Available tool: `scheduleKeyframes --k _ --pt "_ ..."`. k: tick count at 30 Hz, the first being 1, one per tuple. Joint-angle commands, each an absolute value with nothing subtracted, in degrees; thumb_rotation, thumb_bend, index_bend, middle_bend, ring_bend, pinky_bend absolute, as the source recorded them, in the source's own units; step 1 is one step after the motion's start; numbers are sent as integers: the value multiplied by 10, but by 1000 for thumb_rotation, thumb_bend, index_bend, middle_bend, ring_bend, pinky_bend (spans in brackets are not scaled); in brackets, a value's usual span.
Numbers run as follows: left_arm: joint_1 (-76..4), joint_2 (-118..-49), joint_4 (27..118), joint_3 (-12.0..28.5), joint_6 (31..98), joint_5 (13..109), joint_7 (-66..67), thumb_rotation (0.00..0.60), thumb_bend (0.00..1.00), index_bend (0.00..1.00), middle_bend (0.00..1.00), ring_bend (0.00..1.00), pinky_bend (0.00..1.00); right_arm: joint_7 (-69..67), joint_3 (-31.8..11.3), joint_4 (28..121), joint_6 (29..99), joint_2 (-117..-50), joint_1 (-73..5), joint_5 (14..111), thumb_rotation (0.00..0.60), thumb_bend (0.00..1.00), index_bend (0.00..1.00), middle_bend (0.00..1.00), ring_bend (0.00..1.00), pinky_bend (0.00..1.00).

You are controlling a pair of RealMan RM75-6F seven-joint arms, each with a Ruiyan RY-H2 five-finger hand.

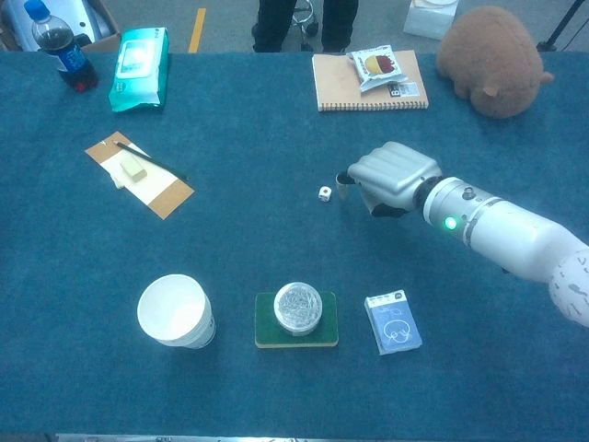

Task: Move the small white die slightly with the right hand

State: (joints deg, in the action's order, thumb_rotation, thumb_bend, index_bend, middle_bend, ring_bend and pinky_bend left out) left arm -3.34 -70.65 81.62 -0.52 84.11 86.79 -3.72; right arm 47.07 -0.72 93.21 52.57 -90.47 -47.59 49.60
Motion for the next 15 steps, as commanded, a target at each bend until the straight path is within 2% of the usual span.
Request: scheduleKeyframes --k 1,15 --pt "-33 -707 815 -5 841 868 -38 600 400 331 328 339 538 471 -6 928 525 -908 -479 491 600 1000 344 971 903 826" --pt "-32 -711 806 -6 838 866 -45 600 400 331 328 339 538 455 -7 898 520 -929 -492 484 600 1000 335 971 903 826"
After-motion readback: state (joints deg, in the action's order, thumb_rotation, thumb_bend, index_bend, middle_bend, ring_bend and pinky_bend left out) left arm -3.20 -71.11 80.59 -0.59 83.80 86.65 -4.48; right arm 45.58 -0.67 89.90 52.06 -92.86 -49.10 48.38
